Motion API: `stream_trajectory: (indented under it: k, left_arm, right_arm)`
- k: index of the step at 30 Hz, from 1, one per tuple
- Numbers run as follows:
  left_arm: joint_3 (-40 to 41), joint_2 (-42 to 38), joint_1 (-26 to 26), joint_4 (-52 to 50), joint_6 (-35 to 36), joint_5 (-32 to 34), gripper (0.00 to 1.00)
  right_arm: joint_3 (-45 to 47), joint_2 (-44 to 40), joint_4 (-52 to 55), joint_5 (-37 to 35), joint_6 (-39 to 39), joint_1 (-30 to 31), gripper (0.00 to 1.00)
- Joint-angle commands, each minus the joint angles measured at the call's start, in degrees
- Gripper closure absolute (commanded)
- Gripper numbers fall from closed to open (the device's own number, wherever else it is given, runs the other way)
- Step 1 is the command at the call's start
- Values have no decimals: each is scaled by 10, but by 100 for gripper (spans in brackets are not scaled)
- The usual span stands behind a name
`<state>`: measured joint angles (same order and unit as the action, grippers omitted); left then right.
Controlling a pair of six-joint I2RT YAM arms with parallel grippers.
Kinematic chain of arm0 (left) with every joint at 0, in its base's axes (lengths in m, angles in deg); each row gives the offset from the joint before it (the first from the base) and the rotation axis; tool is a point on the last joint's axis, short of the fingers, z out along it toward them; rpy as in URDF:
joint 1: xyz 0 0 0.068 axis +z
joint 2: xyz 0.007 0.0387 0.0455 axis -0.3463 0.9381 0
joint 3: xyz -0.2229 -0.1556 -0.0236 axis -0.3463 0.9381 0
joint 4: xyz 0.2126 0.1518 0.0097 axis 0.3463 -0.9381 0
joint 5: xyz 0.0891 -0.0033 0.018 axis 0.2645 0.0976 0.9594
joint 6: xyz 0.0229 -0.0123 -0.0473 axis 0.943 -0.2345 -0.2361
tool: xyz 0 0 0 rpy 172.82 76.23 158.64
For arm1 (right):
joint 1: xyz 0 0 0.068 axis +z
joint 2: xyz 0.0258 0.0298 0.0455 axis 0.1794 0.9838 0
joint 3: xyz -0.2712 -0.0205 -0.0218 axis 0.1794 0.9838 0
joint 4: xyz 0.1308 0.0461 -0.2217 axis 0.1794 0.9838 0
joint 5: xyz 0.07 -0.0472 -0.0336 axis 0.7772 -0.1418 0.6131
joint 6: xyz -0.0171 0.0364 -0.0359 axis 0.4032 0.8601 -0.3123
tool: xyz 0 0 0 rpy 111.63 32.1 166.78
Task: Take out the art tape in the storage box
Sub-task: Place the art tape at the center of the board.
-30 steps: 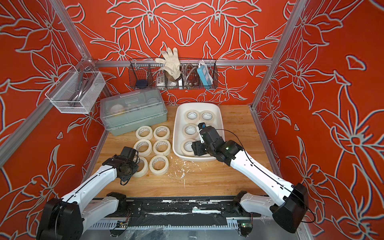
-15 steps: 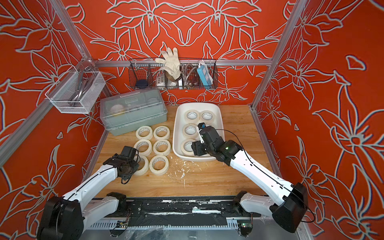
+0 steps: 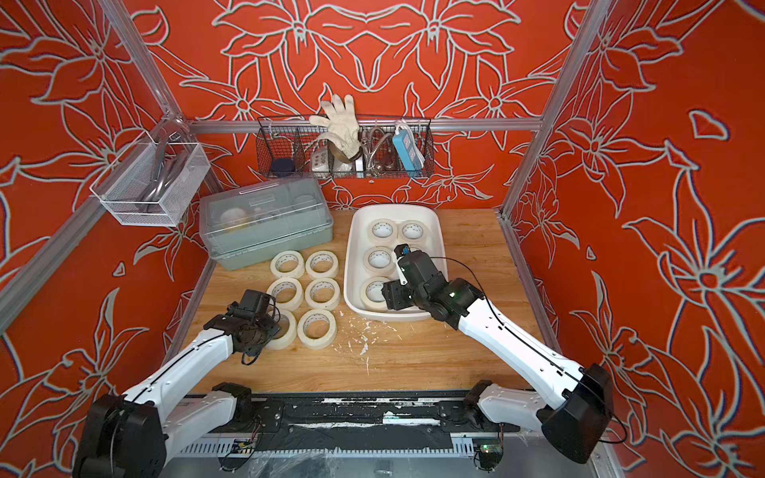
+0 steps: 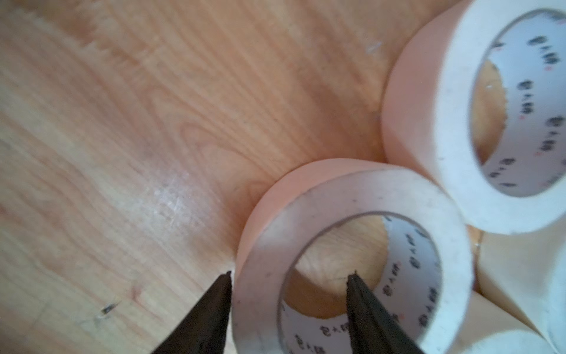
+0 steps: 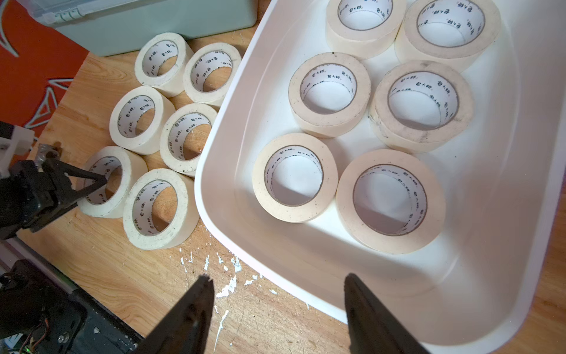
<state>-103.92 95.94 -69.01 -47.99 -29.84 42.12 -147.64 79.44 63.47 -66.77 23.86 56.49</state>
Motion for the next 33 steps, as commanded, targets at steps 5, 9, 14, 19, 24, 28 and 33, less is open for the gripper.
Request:
stream_trajectory:
  k: [5,9,14,19,24,28,33]
  left_arm:
    - [-21,16,-2,-27,-5,14,95]
    - [-15,14,-2,-19,-16,13,100]
    - [5,6,2,-4,-33,11,100]
    - [20,-7,29,-27,-74,15,100]
    - [82,-55,90,-24,-129,9,100]
    - [155,-106,152,-16,-175,10,100]
    - [231,-166,215,-36,-246,39,100]
  right_arm:
    - [7,-17,-23,-10,3,6,77]
    - [16,-24,-30,-2,-2,6,59]
    - [4,-30,-13,-8,-17,6,47]
    - [6,-53,-12,-8,-35,5,35]
    - [17,-75,-21,-10,-43,4,30]
    - [32,-89,-34,-18,-42,0,29]
    - [44,-92,-41,-21,-41,-8,29]
